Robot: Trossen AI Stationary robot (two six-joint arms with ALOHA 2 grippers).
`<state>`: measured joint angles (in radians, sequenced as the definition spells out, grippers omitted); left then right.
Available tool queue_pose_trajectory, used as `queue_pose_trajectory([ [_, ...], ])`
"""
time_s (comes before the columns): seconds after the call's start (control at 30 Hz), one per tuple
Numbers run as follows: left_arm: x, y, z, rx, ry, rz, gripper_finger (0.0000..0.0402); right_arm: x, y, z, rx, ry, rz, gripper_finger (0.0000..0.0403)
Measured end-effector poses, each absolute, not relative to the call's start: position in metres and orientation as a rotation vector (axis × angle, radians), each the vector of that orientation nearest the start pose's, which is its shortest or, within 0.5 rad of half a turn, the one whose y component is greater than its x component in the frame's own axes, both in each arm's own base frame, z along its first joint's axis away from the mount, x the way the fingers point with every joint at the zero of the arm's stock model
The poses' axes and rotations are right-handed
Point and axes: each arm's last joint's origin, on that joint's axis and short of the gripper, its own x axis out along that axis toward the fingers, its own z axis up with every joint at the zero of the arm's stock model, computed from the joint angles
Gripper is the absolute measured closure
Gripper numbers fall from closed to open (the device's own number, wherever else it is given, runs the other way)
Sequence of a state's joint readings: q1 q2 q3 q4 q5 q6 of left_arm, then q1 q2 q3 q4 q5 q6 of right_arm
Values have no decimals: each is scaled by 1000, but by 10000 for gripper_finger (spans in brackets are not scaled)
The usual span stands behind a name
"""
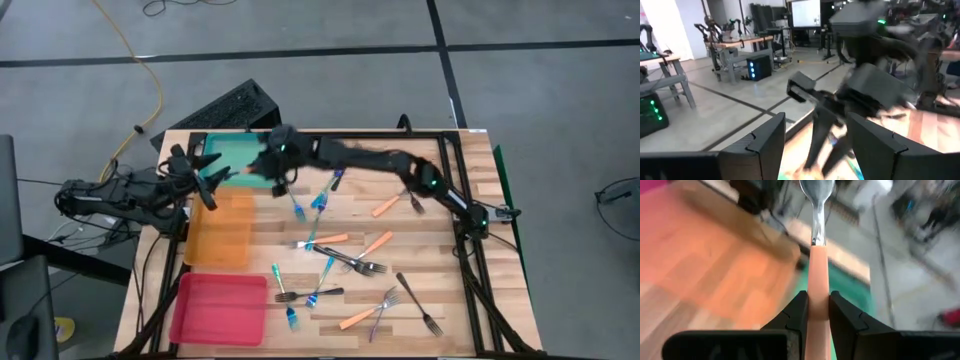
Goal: Sort silverware by color (type)
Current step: Put the orange fork into the orange bin
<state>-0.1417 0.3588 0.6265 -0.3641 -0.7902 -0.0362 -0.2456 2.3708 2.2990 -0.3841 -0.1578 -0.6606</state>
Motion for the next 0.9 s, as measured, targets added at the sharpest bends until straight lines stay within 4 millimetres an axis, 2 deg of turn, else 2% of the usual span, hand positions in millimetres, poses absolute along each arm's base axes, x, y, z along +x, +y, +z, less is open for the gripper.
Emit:
queue_pose_trajectory([
  [0.13, 83, 9, 310, 8, 76, 642, 204, 505, -168, 297, -427, 541, -27, 320],
  [0.23, 83, 9, 311, 3, 67, 646, 204, 491, -193, 318, -315, 473, -130, 320],
  [0.33, 86, 8, 309, -7, 33, 649, 204, 488, -202, 336, -211, 308, -47, 320],
  [0.43, 89, 8, 304, -1, 28, 648, 204, 494, -190, 344, -183, 221, 27, 320],
  [0.73, 95, 7, 302, 21, -48, 641, 204, 517, -119, 354, -332, 94, 169, 320],
  [0.9, 96, 5, 307, 14, -94, 565, 204, 519, -111, 358, -343, 61, 178, 320],
])
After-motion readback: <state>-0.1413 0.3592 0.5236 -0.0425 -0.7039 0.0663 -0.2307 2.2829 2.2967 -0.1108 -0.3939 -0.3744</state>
